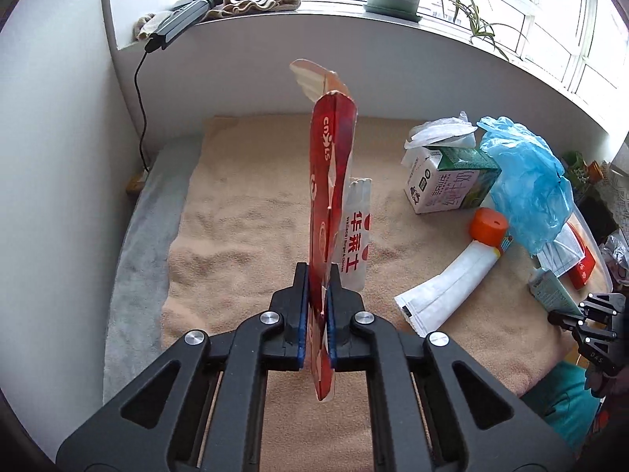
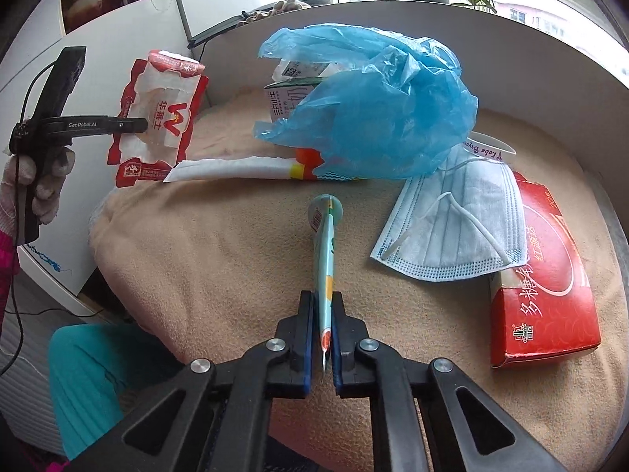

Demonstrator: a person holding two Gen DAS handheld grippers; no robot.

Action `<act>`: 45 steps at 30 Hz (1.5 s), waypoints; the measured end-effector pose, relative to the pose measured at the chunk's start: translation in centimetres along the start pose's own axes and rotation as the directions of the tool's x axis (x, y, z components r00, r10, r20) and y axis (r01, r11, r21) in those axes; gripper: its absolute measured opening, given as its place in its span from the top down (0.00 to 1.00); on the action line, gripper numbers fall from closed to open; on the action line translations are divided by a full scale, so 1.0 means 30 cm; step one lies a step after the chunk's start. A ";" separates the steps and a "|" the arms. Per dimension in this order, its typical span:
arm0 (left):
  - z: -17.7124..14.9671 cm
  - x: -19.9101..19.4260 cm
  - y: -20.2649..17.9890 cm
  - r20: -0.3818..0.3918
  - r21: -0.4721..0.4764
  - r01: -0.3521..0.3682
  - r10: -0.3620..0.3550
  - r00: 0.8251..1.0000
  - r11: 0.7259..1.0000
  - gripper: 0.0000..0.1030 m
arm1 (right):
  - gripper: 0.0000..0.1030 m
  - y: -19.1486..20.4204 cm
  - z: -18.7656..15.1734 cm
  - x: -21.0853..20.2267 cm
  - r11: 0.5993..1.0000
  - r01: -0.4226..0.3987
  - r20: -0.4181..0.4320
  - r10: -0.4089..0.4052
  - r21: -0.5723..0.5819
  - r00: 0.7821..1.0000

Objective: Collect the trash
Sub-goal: 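Carry the carton and pouch in both tools down over the blue wastebasket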

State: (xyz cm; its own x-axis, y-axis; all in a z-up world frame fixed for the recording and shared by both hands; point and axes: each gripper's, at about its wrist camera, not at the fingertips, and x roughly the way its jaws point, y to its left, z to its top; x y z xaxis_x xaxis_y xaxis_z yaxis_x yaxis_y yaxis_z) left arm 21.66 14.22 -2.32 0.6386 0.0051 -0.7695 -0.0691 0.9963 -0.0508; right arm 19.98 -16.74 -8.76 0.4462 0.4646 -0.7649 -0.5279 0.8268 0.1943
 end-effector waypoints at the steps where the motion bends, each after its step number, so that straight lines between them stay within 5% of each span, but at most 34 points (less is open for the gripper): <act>1: -0.009 -0.010 0.004 0.005 -0.006 0.008 -0.008 1.000 1.000 0.95 | 0.95 -0.005 0.000 0.001 1.000 -0.004 0.000 0.004 0.012 1.000; 15: 0.004 0.107 -0.006 0.036 -0.102 -0.002 0.006 0.999 0.995 0.89 | 0.96 -0.013 -0.003 0.011 0.998 -0.005 0.023 0.004 0.055 1.000; 26: -0.098 -0.084 0.008 0.131 -0.144 0.032 -0.013 0.991 0.989 0.92 | 0.96 0.002 -0.033 -0.059 0.997 -0.024 0.099 0.016 0.077 0.995; 36: -0.301 -0.245 -0.013 0.166 -0.192 0.143 -0.111 0.980 0.971 0.92 | 0.97 -0.003 -0.051 -0.117 0.987 -0.067 0.162 0.044 0.145 0.986; 45: -0.456 -0.379 -0.126 0.168 -0.142 0.207 -0.183 0.969 0.968 0.92 | 0.97 0.089 -0.125 -0.247 0.987 -0.128 0.210 0.104 0.101 0.972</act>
State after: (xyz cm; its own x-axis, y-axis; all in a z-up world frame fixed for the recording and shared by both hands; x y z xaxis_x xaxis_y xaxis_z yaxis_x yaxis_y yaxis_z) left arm 4.17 9.23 -2.07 0.7600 -0.1629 -0.6291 -0.0430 0.9533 -0.2989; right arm 12.55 -19.16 -4.87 0.5304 0.6046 -0.5942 -0.5049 0.7884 0.3515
